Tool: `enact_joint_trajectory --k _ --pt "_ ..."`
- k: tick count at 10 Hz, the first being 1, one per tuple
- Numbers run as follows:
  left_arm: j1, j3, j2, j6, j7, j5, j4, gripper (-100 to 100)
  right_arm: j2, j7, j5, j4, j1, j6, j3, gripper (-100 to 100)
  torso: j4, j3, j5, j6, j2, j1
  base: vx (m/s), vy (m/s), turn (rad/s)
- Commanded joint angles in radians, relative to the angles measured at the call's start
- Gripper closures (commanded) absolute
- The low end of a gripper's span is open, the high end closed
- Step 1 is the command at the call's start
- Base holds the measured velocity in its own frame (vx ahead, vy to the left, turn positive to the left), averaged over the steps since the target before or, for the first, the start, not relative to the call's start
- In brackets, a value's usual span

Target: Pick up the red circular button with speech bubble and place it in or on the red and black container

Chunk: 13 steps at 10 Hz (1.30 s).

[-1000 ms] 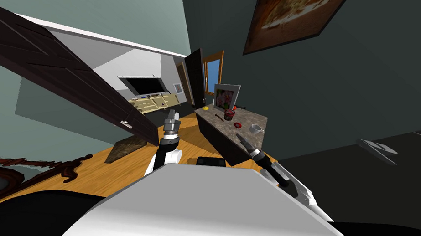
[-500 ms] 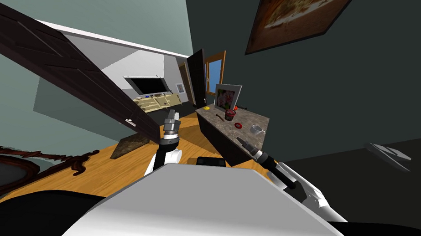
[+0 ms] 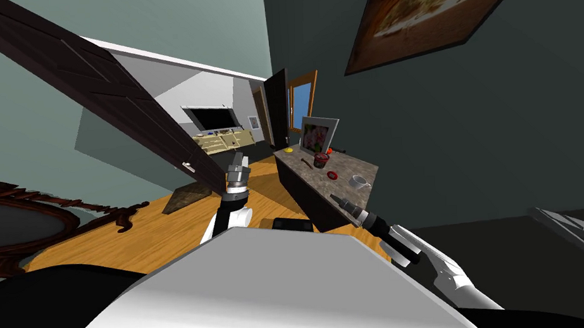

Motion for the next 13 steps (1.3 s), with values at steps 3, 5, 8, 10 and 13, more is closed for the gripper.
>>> enact_joint_trajectory --k 3,5,8,10,13 --pt "0.000 0.000 0.000 0.000 0.000 0.000 0.000 0 -0.101 -0.009 0.031 0.041 -0.002 0.004 0.006 -100 0.000 0.000 0.000 0.000 0.000 0.000 -0.001 -0.015 0.119" --pt "0.000 0.000 0.000 0.000 0.000 0.000 0.000 0 -0.151 -0.014 0.046 0.060 -0.005 0.009 0.009 -100 0.000 0.000 0.000 0.000 -0.001 0.000 0.002 -0.015 0.100" --pt "0.000 0.000 0.000 0.000 0.000 0.000 0.000 0 -0.204 -0.018 0.061 0.078 -0.007 0.015 0.011 -100 0.000 -0.001 0.000 -0.001 -0.001 0.000 0.003 -0.015 0.109" --pt "0.000 0.000 0.000 0.000 0.000 0.000 0.000 0 -0.249 -0.023 0.075 0.096 -0.010 0.022 0.013 -100 0.000 -0.001 0.000 -0.001 -0.001 0.000 0.004 -0.014 0.119" --pt "0.000 0.000 0.000 0.000 0.000 0.000 0.000 0 -0.337 -0.033 0.104 0.129 -0.016 0.039 0.016 -100 0.000 -0.001 0.000 -0.001 -0.002 0.000 0.010 -0.017 0.173"
